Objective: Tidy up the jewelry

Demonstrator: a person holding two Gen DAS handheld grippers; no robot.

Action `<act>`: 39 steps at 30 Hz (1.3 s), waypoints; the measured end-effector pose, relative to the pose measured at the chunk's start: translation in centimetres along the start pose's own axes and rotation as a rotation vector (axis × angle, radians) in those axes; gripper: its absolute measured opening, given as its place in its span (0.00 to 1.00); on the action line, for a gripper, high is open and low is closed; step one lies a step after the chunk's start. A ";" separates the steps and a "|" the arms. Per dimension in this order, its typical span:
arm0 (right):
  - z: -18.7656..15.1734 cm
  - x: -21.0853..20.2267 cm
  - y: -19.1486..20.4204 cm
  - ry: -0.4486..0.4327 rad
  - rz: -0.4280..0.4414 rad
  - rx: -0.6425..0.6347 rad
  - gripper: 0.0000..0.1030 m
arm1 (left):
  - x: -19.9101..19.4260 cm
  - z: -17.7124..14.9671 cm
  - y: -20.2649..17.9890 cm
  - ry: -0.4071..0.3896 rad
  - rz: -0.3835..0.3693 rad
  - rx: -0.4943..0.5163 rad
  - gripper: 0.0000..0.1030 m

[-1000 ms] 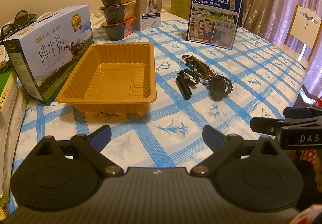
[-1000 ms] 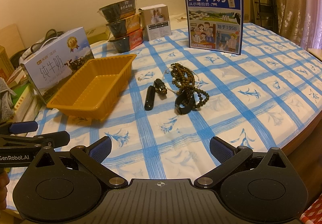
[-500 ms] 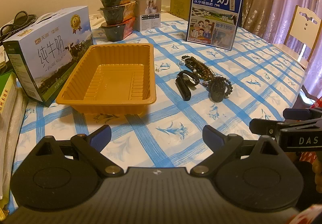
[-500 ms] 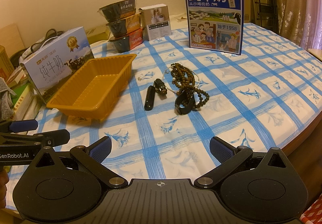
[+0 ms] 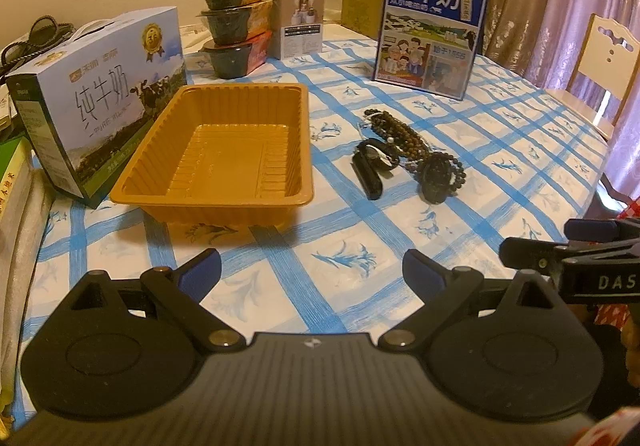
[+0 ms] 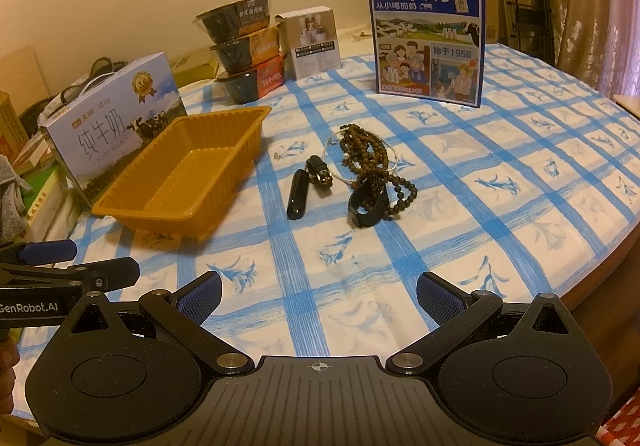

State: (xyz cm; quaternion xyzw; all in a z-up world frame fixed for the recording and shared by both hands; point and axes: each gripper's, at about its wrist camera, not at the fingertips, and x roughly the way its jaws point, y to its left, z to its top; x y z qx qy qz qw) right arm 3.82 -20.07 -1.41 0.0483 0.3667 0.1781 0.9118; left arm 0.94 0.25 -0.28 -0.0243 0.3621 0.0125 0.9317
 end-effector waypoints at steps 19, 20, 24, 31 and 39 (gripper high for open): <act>2.7 6.5 -0.4 -0.006 0.009 -0.018 1.00 | 5.0 -0.8 10.6 -0.185 0.192 -0.209 0.85; 2.8 7.0 -0.2 -0.003 0.011 -0.021 1.00 | 5.5 -0.8 11.2 -0.185 0.196 -0.219 0.83; 3.4 8.8 -0.1 0.014 0.012 -0.029 1.00 | 7.1 -0.8 13.7 -0.198 0.184 -0.306 0.79; 4.4 11.3 -0.2 0.031 0.005 -0.018 1.00 | 10.6 -0.5 16.7 -0.210 0.130 -0.443 0.69; 4.8 13.4 -0.2 0.058 0.005 -0.022 1.00 | 14.6 -0.3 17.8 -0.188 0.131 -0.463 0.39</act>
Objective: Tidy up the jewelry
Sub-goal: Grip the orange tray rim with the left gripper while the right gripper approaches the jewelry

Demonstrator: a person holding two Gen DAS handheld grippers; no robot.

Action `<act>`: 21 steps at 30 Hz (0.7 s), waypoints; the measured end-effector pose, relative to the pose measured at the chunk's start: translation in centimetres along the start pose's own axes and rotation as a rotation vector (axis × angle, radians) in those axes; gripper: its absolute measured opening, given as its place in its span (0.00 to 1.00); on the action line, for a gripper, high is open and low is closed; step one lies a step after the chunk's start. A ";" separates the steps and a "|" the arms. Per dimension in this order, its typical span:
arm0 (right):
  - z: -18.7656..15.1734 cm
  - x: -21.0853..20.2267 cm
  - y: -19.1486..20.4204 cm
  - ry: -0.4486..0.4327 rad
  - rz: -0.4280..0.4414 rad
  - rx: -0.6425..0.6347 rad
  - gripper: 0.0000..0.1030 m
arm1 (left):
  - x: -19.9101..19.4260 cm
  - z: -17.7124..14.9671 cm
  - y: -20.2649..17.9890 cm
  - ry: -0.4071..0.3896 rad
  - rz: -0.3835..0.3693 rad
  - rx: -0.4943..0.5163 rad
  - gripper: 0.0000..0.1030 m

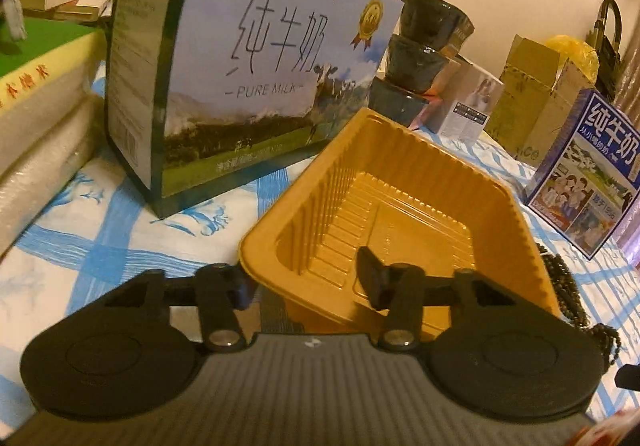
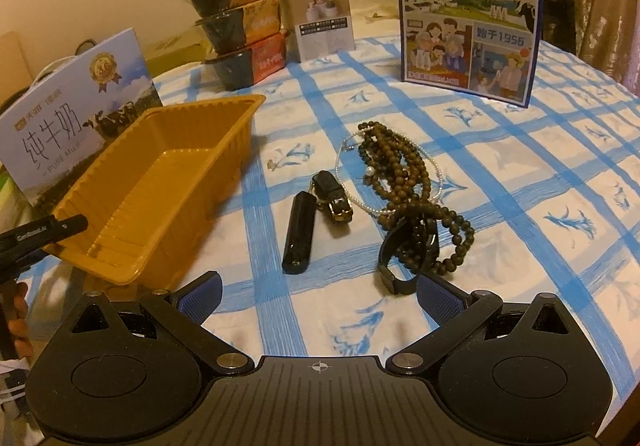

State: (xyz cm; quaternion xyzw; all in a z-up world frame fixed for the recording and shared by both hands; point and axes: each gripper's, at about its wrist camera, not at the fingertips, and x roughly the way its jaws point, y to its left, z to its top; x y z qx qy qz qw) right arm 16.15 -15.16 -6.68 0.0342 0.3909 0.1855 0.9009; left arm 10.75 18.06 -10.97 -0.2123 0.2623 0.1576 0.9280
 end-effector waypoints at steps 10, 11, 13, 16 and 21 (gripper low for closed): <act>0.2 1.7 0.1 0.014 0.008 -0.011 1.00 | 1.4 0.6 0.0 -0.038 0.007 0.022 0.20; 0.3 1.8 0.2 0.003 0.012 -0.020 1.00 | 1.3 0.7 -0.1 -0.055 0.012 0.028 0.17; 0.6 1.8 0.3 -0.014 0.015 -0.037 1.00 | 0.8 0.8 -0.4 -0.094 0.034 0.056 0.16; 1.1 1.8 0.5 -0.057 0.022 -0.075 0.99 | 0.1 0.9 -1.1 -0.151 0.063 0.095 0.15; 2.2 2.7 0.4 -0.087 0.059 -0.111 0.77 | -0.3 1.0 -2.4 -0.223 0.093 0.159 0.16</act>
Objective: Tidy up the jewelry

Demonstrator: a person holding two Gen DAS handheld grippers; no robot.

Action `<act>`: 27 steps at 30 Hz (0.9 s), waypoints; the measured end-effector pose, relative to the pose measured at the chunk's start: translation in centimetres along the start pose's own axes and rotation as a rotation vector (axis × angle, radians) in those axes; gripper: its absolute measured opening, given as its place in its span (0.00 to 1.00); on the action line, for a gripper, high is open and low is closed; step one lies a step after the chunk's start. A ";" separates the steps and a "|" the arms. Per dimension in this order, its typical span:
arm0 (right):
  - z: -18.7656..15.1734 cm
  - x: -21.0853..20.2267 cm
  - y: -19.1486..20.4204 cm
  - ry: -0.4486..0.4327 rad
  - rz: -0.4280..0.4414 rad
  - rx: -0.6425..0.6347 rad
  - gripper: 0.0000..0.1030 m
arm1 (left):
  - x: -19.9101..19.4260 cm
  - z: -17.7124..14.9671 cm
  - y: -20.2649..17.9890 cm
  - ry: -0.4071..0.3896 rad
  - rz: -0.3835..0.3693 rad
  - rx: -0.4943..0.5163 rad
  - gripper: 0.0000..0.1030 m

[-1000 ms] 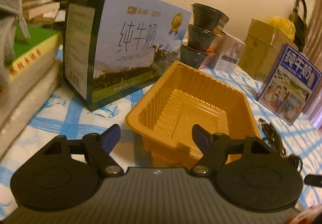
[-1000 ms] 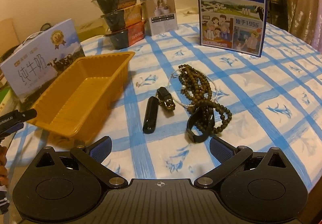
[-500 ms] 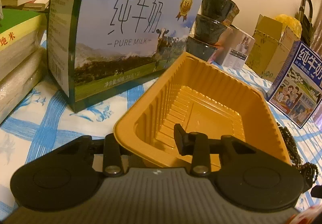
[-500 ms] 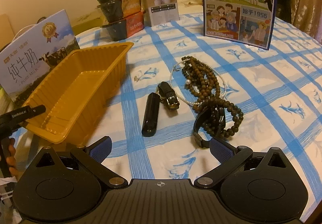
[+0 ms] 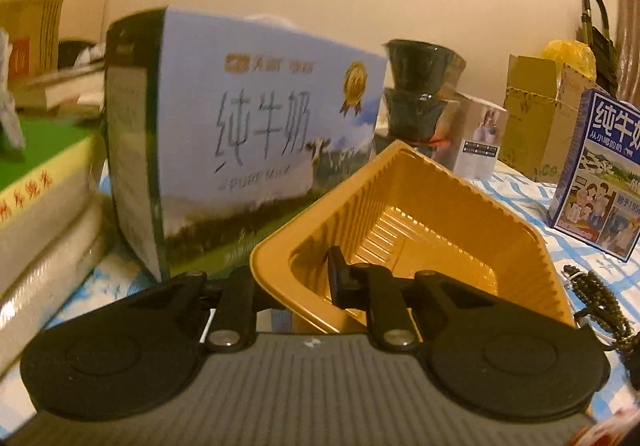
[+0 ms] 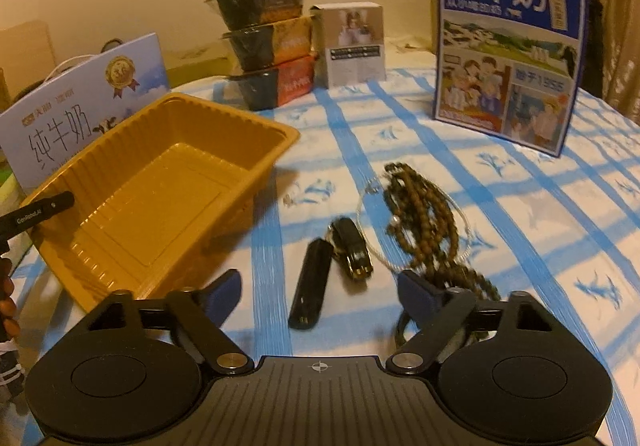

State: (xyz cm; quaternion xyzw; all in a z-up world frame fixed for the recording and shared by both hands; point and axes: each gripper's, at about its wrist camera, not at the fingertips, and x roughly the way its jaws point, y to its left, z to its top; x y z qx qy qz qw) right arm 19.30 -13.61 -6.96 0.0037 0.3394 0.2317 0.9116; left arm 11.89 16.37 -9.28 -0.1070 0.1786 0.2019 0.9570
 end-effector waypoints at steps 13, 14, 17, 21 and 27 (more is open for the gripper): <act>4.1 7.3 0.0 -0.018 0.082 -0.139 0.30 | 2.7 0.6 -3.3 -0.044 0.105 -0.013 0.16; 4.3 8.2 0.1 -0.011 0.086 -0.158 0.26 | 2.9 0.7 -3.6 -0.049 0.109 -0.008 0.17; 4.7 10.3 0.5 0.010 0.101 -0.199 0.22 | 3.4 1.0 -4.3 -0.064 0.125 0.011 0.17; 4.7 12.8 1.1 0.038 0.113 -0.266 0.20 | 3.8 1.2 -5.0 -0.078 0.139 0.025 0.17; 4.6 14.7 1.7 0.051 0.135 -0.367 0.19 | 4.5 1.5 -5.3 -0.074 0.137 0.030 0.17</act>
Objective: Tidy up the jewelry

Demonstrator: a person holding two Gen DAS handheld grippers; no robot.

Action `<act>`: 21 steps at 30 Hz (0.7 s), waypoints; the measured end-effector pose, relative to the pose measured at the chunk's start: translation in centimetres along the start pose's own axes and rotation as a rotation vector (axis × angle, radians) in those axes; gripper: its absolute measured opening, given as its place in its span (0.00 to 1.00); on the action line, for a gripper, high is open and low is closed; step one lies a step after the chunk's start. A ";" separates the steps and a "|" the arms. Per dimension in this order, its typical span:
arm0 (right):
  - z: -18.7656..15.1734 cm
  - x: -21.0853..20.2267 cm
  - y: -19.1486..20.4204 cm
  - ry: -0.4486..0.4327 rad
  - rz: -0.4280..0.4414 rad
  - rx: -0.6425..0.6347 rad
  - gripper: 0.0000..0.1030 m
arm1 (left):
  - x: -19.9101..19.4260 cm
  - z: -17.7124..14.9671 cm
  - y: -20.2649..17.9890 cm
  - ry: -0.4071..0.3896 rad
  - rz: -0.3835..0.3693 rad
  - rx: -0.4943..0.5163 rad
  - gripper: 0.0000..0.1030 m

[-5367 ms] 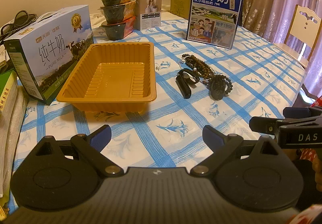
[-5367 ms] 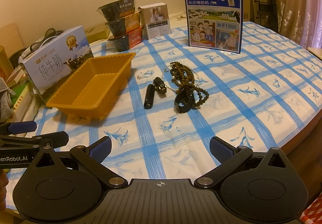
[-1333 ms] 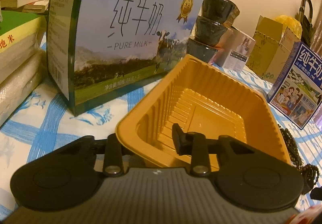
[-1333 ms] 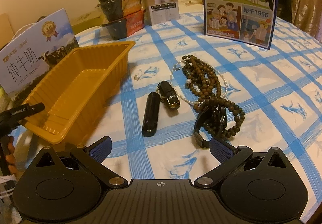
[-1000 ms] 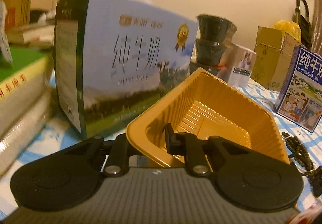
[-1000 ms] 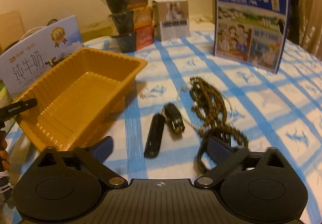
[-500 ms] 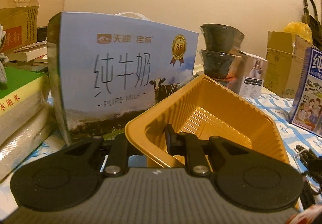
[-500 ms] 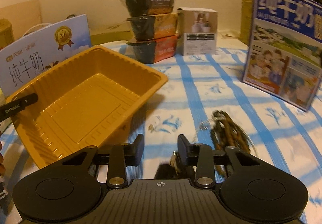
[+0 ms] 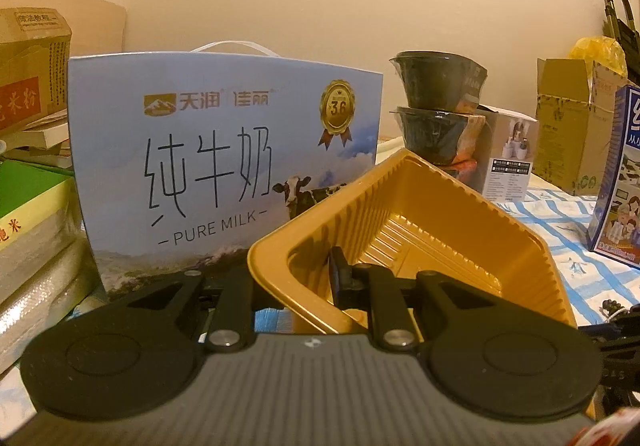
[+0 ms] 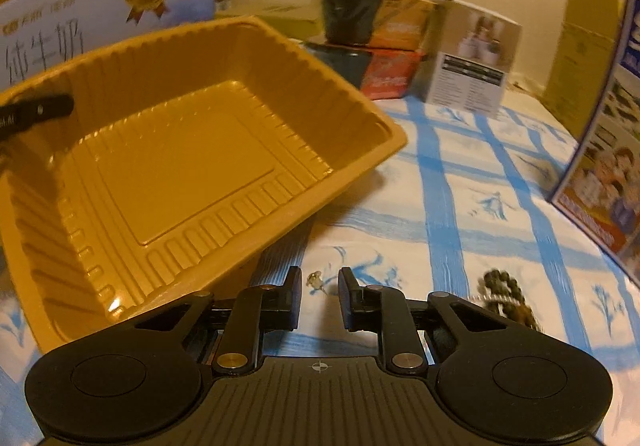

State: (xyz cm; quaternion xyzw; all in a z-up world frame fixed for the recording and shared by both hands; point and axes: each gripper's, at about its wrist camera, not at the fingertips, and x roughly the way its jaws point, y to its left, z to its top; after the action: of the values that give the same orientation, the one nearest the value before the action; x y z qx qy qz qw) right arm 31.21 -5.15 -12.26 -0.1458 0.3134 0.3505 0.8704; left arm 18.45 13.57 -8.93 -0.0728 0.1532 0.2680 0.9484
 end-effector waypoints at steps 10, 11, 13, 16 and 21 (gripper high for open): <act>-0.4 0.6 -0.1 0.008 0.008 -0.037 0.04 | 0.1 0.0 0.2 0.009 -0.019 -0.002 0.16; -0.4 0.3 -0.4 0.002 0.008 -0.013 0.04 | 0.1 0.0 0.2 0.010 -0.023 -0.003 0.16; -0.3 -0.8 -0.9 -0.016 0.011 0.031 0.04 | -0.2 0.0 0.3 0.011 -0.029 -0.005 0.16; 0.0 -2.9 -1.1 -0.060 0.023 0.070 0.04 | -0.5 -0.1 0.5 0.013 -0.038 -0.011 0.16; 1.6 -5.5 0.5 -0.141 0.135 0.115 0.04 | -0.9 -0.2 0.4 0.019 -0.037 -0.013 0.16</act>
State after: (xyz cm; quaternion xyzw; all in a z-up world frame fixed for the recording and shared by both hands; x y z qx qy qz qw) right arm 28.47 -6.89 -7.54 -0.0493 0.2798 0.3993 0.8717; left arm 17.49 13.46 -8.82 -0.0846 0.1591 0.2505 0.9512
